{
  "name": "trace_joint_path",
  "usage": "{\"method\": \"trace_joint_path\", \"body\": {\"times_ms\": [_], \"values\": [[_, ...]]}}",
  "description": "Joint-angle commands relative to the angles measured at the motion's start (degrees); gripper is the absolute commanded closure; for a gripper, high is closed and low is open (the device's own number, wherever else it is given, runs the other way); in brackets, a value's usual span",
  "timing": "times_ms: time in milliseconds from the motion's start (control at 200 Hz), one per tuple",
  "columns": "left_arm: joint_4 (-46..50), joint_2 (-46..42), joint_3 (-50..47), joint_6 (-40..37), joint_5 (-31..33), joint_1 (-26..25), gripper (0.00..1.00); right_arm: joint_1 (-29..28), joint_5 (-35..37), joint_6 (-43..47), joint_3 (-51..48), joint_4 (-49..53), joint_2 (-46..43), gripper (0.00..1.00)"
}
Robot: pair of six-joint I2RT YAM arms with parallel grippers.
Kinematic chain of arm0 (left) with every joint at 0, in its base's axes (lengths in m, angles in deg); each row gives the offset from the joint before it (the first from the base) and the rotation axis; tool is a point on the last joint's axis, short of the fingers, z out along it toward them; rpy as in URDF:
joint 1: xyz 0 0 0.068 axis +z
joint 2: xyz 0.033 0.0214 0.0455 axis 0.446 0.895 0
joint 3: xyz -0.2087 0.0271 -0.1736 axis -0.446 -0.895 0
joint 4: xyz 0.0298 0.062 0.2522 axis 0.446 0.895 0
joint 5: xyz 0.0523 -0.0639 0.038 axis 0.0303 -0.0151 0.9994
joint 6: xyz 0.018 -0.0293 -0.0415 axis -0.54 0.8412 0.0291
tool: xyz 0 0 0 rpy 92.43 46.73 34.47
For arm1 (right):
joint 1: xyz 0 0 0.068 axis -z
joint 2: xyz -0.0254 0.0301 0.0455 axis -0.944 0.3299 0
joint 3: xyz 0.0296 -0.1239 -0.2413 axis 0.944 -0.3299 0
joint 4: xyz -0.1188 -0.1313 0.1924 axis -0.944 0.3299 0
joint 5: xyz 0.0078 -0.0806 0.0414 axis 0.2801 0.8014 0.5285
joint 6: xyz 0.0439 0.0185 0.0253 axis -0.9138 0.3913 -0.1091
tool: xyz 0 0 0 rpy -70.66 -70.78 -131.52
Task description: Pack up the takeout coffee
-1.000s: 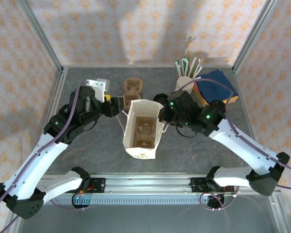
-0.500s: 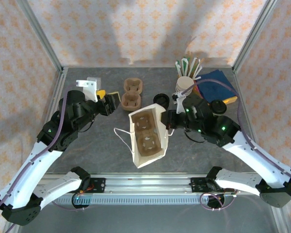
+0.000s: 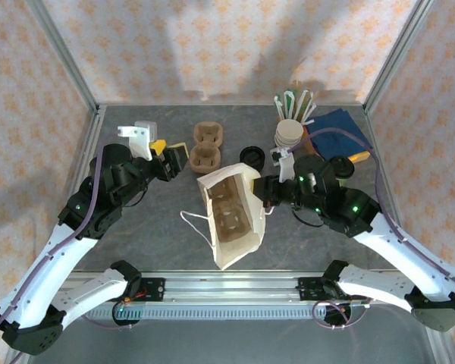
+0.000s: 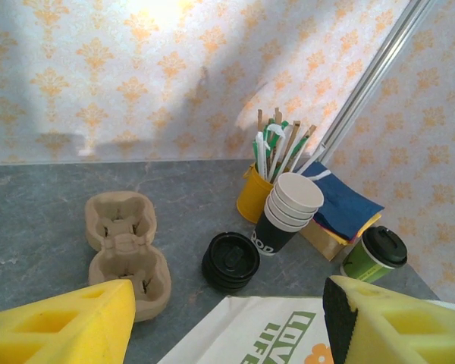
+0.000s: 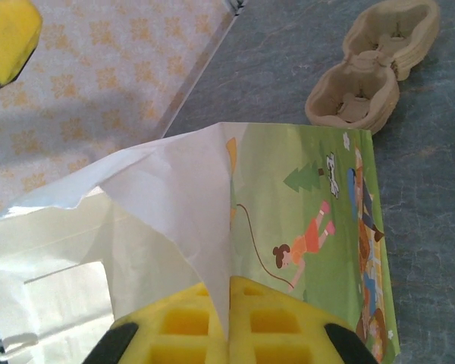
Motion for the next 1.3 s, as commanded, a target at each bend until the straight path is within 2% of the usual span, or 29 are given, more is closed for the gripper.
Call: {"method": "trace_joint_path", "body": {"times_ms": [0, 95, 180, 250, 340, 400, 511, 581, 691, 846, 1296], "values": [[-1.5, -0.7, -0.4, 0.3, -2.0, -0.1, 0.32, 0.1, 6.1, -7.5, 1.4, -0.3, 1.6, 0.97], [-0.6, -0.1, 0.3, 1.5, -4.4, -0.1, 0.33, 0.1, 8.2, -14.7, 3.3, 1.6, 3.6, 0.99], [0.9, 1.1, 1.7, 3.3, -8.6, -0.2, 0.33, 0.2, 11.0, -20.9, 6.4, 6.7, 6.5, 0.96], [2.9, 2.7, 3.1, 5.7, -12.8, -0.4, 0.35, 0.3, 11.5, -23.3, 8.5, 9.1, 8.5, 0.95], [6.8, 5.0, 6.0, 8.5, -14.6, -2.6, 0.37, 0.4, 12.0, -26.3, 8.8, 9.4, 9.6, 0.94], [8.8, 6.7, 8.0, 10.2, -14.0, -5.2, 0.4, 0.4, 12.0, -27.6, 8.3, 8.8, 10.1, 0.95], [12.8, 10.8, 12.4, 12.1, -11.8, -13.1, 0.42, 0.6, 12.1, -29.2, 8.0, 7.9, 11.2, 0.94], [16.0, 14.8, 15.5, 13.3, -8.1, -17.5, 0.46, 1.1, 11.8, -30.0, 7.5, 7.5, 11.6, 0.93], [20.5, 20.2, 18.9, 13.2, -5.9, -21.8, 0.51, 2.2, 10.4, -31.1, 5.7, 5.6, 11.3, 0.91], [21.4, 24.0, 16.8, 11.6, -5.3, -22.0, 0.62, 2.8, 10.4, -31.2, 4.4, 4.6, 10.4, 0.93], [27.9, 38.0, 17.5, 8.7, -7.8, -21.5, 0.77, 3.9, 10.5, -31.1, 0.3, 2.7, 6.6, 0.94]]}}
